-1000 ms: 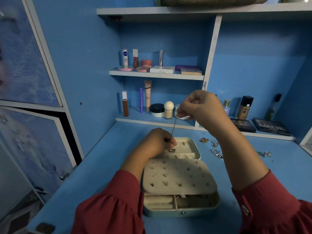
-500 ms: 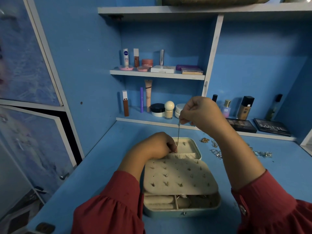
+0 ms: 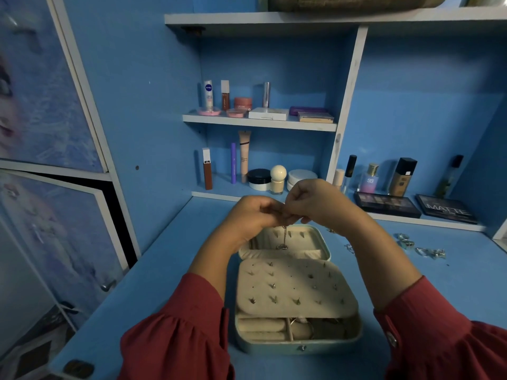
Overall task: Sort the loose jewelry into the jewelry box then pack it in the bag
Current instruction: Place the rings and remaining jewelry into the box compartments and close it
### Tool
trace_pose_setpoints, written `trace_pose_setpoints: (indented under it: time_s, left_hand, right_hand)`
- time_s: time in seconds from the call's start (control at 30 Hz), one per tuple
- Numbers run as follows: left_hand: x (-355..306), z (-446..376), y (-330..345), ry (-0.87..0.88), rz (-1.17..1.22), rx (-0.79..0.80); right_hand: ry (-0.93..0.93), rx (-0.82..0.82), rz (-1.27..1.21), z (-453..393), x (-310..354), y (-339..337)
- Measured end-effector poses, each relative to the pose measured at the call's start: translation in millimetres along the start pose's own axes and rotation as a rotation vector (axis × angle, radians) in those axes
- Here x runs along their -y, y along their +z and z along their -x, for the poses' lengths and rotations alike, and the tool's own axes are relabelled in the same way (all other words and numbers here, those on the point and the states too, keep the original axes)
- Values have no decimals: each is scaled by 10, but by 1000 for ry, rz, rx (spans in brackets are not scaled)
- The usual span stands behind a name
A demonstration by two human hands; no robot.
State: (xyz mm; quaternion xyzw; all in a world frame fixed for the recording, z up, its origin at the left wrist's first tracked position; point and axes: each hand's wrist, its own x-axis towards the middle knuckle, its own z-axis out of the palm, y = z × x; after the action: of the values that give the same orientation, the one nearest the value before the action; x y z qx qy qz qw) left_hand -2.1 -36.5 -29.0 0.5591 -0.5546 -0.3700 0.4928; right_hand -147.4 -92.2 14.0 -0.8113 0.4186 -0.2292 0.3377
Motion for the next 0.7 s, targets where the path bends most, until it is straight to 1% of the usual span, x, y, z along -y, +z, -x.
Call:
trace_pose_setpoints:
  time_s: [0.1,0.2,0.37,0.57,0.7]
  left_hand:
    - [50,-38,1,-2,31,-55]
    - [111,-77,-2,-22,-58,-110]
    - [188,-112,0,-39,-151,-151]
    - [227,-165,44,-77,-297,-219]
    - [263,-179,59,-46,-443,-245]
  right_hand:
    - [48,5,-15,-38,-59,-1]
    - [102,25,42,-74,-144,38]
    - [133,43,160,-113,-249,88]
    - [104,40,194,-128,-307,133]
    - [84,6,228,-165,-340,249]
